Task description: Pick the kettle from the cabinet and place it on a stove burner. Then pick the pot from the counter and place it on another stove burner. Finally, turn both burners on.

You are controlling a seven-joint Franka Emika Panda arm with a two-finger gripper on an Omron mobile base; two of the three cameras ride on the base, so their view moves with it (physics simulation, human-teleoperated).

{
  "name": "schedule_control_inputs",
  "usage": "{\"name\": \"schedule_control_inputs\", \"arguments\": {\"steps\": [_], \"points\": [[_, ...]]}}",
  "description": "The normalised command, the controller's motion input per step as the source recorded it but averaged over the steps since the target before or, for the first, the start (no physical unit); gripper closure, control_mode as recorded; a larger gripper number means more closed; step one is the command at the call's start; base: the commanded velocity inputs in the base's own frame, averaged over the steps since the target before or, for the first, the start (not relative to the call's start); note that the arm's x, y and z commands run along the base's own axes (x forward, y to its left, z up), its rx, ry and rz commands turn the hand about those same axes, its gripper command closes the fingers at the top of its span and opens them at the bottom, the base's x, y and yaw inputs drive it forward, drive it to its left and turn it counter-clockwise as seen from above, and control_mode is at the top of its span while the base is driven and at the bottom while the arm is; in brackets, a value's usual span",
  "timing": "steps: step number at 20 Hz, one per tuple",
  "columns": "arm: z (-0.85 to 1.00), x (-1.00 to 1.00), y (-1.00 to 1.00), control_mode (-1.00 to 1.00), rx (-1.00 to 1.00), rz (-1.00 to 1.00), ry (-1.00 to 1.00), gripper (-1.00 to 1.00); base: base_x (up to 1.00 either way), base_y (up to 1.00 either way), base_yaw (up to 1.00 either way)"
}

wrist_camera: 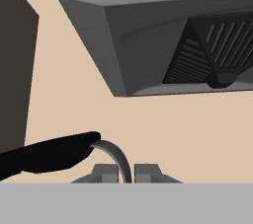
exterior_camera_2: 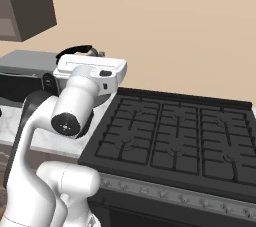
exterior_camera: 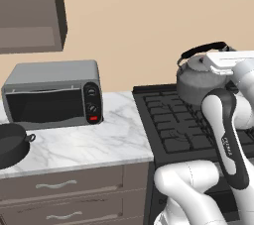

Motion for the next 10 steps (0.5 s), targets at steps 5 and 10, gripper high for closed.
{"name": "schedule_control_inputs", "arguments": {"steps": [5, 10], "points": [[0.0, 0.0, 0.0, 1.0, 0.0, 0.0, 0.0, 1.0, 0.17, -0.35, 0.04], [0.0, 0.0, 0.0, 1.0, 0.0, 0.0, 0.0, 1.0, 0.18, -0.19, 0.04]]}}
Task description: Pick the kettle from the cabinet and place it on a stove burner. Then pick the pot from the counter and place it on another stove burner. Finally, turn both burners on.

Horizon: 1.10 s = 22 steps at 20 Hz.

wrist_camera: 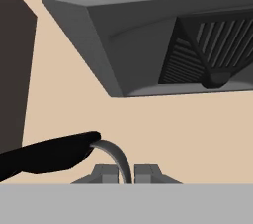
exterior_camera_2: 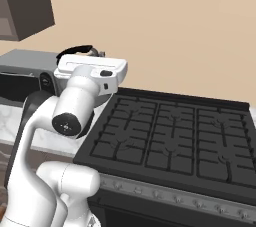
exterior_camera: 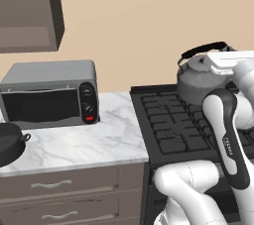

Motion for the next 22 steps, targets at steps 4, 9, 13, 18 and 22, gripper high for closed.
{"name": "schedule_control_inputs", "arguments": {"steps": [4, 9, 13, 18, 22], "points": [[0.0, 0.0, 0.0, 1.0, 0.0, 0.0, 0.0, 1.0, 0.19, -0.17, 0.02], [0.0, 0.0, 0.0, 1.0, 0.0, 0.0, 0.0, 1.0, 0.23, -0.18, 0.01], [-0.01, 0.11, -0.03, -1.0, 0.0, 0.01, 0.0, 1.0, 0.07, -0.07, 0.0], [0.0, 0.37, -0.06, -1.0, 0.0, 0.03, 0.02, 1.0, 0.0, 0.0, 0.0], [-0.02, 0.3, -0.18, -1.0, 0.0, 0.05, 0.01, 1.0, 0.0, 0.0, 0.0]]}}
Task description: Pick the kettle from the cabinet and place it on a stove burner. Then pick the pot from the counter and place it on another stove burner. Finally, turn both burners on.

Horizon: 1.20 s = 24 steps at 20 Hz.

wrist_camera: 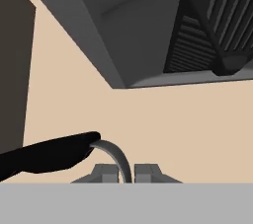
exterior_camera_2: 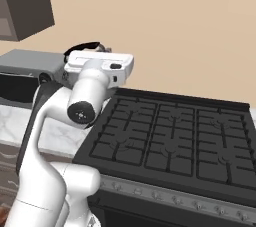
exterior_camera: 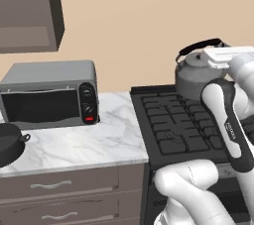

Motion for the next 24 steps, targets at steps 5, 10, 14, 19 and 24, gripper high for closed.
{"name": "schedule_control_inputs", "arguments": {"steps": [5, 10, 14, 19, 24], "points": [[-0.07, 0.24, -0.19, -1.0, 0.0, 0.09, 0.01, 1.0, 0.0, 0.0, 0.0], [-0.13, 0.22, -0.1, -1.0, 0.0, 0.12, 0.01, 1.0, 0.0, 0.0, 0.0], [-0.2, 0.18, -0.02, -1.0, 0.0, 0.09, 0.04, 1.0, 0.0, 0.0, 0.0], [-0.18, 0.15, -0.05, -1.0, 0.0, 0.06, 0.04, 1.0, 0.0, 0.0, 0.0], [-0.16, 0.18, 0.0, -1.0, 0.0, 0.05, 0.03, 1.0, 0.0, 0.0, 0.0]]}}
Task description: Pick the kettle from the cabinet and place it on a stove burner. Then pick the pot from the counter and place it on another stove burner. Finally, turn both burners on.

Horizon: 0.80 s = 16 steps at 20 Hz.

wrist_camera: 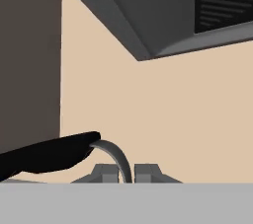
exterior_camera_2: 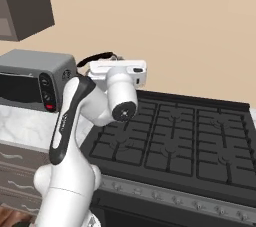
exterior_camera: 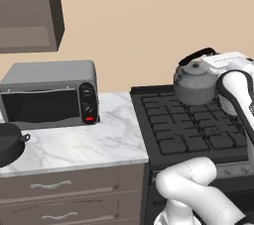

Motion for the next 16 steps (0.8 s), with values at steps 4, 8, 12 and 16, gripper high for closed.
{"name": "schedule_control_inputs", "arguments": {"steps": [4, 8, 12, 16], "points": [[-0.13, 0.07, 0.0, -1.0, 0.0, 0.06, 0.0, 1.0, 0.0, 0.0, 0.0], [-0.07, 0.25, 0.0, -1.0, 0.0, 0.02, 0.0, 1.0, 0.0, 0.0, 0.0], [-0.05, 0.37, 0.0, -1.0, 0.0, 0.01, 0.0, 1.0, 0.0, 0.0, 0.0], [-0.03, 0.42, 0.0, -1.0, 0.0, 0.0, 0.0, 1.0, 0.0, 0.0, 0.0]]}}
